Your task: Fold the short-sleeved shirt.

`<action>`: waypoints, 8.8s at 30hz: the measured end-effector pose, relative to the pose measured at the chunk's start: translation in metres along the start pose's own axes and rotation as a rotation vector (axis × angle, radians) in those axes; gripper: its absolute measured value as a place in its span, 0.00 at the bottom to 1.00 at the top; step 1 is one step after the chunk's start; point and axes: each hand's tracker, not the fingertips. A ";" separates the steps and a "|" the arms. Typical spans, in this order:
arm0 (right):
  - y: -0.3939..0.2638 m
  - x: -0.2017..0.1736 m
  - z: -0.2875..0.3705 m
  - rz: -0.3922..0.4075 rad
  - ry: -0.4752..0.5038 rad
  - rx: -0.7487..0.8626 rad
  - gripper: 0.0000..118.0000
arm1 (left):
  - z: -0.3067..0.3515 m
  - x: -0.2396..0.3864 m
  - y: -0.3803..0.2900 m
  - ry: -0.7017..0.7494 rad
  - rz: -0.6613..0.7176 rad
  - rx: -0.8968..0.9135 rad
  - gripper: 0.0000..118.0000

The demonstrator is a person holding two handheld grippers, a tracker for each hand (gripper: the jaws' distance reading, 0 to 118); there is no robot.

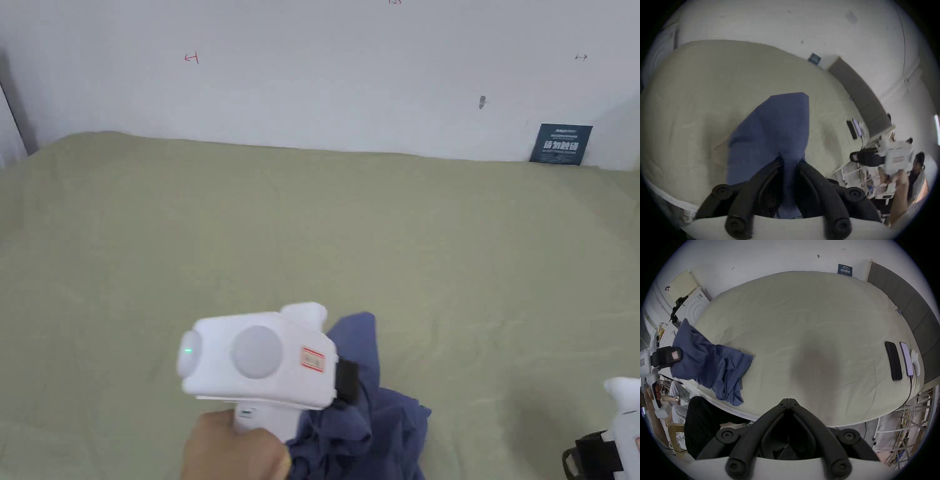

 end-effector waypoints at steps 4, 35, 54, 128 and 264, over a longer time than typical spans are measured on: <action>-0.006 0.011 0.000 -0.021 -0.013 -0.004 0.00 | -0.053 0.025 -0.007 -0.005 -0.049 -0.101 0.24; -0.004 0.005 -0.010 -0.038 0.017 0.003 0.00 | -0.113 -0.063 -0.081 -0.499 0.381 -0.140 0.01; 0.044 -0.116 -0.047 0.060 0.274 -0.023 0.00 | 0.042 -0.161 -0.026 -0.267 0.323 0.102 0.00; 0.086 -0.475 -0.165 0.292 0.272 -0.111 0.00 | 0.216 -0.518 -0.038 0.012 0.423 0.015 0.28; 0.062 -0.135 0.072 0.100 -0.309 1.030 1.00 | 0.145 -0.019 0.011 0.545 -0.170 0.934 1.00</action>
